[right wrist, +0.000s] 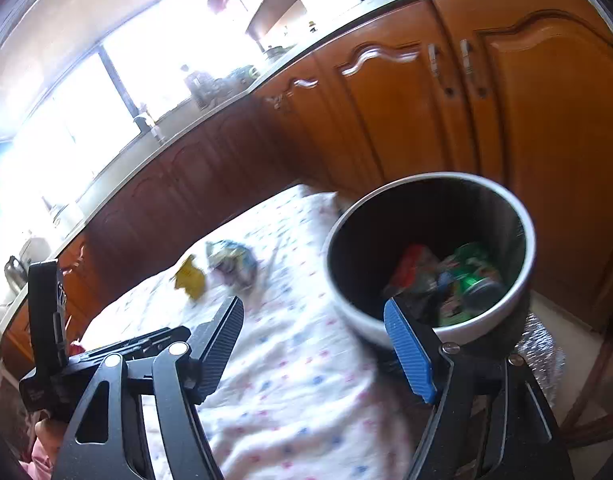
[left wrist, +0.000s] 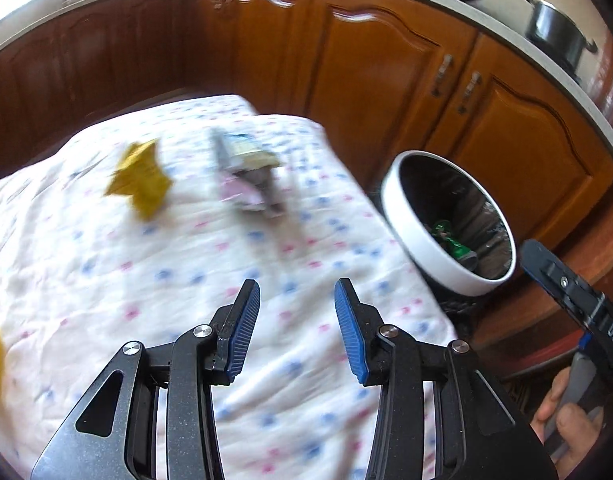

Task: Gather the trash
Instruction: 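Move both open tools back over the remaining wrappers on the table, then grasp the yellow wrapper with the left tool while the right tool grasps the silver crumpled wrapper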

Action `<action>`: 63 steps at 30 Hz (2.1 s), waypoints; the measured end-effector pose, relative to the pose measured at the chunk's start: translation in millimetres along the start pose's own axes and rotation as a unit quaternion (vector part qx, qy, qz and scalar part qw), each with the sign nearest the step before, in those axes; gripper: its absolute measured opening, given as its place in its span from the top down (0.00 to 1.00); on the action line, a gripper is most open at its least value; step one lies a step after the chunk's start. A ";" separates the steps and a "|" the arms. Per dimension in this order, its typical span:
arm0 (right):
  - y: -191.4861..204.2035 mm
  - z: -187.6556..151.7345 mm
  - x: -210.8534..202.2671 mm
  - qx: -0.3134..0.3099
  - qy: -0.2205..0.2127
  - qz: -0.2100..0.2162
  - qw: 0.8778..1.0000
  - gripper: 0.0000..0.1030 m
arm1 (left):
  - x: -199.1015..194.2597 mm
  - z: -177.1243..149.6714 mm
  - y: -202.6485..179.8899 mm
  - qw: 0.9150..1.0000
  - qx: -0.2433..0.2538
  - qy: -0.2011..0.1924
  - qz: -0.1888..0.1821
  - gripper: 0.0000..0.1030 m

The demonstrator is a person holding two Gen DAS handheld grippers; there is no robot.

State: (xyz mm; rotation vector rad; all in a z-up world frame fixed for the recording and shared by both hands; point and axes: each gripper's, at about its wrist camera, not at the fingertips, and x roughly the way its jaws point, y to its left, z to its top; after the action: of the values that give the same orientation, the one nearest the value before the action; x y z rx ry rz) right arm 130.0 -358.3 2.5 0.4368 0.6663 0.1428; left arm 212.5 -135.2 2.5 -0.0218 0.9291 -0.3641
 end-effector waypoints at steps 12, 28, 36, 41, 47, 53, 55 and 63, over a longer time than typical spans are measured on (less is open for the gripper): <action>51.0 -27.0 37.6 -0.028 0.046 0.025 0.998 0.15 | -22.4 -19.4 72.1 0.997 -0.063 -0.012 0.032 0.62; 87.1 -24.6 71.9 -0.056 0.061 0.024 0.996 0.13 | -29.3 -25.0 114.2 0.993 -0.088 -0.025 0.069 0.38; 91.5 -11.1 94.8 -0.059 0.063 0.015 0.996 0.13 | -19.8 -8.2 120.3 0.992 -0.083 -0.029 0.086 0.33; 87.8 3.7 109.8 -0.045 0.064 0.022 0.997 0.13 | -11.2 5.1 119.5 0.992 -0.077 -0.033 0.094 0.33; 92.2 24.6 132.2 -0.052 0.064 0.024 0.996 0.15 | -1.0 29.8 119.8 0.992 -0.066 -0.041 0.098 0.33; 93.9 32.8 158.9 -0.054 0.074 0.019 0.996 0.27 | 14.1 57.0 120.0 0.990 -0.057 -0.057 0.114 0.33; 92.8 33.7 166.7 -0.050 0.080 0.020 0.995 0.31 | 21.5 65.7 118.4 0.990 -0.049 -0.062 0.117 0.33; 82.5 33.0 189.1 -0.032 0.108 0.032 0.993 0.64 | 50.7 81.0 115.5 0.992 -0.025 -0.053 0.108 0.38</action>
State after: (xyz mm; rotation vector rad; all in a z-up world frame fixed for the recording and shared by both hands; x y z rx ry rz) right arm 299.0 -245.2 -45.6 0.3851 0.8590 0.2745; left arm 337.9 -53.9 -8.3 0.0132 0.8252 -0.1383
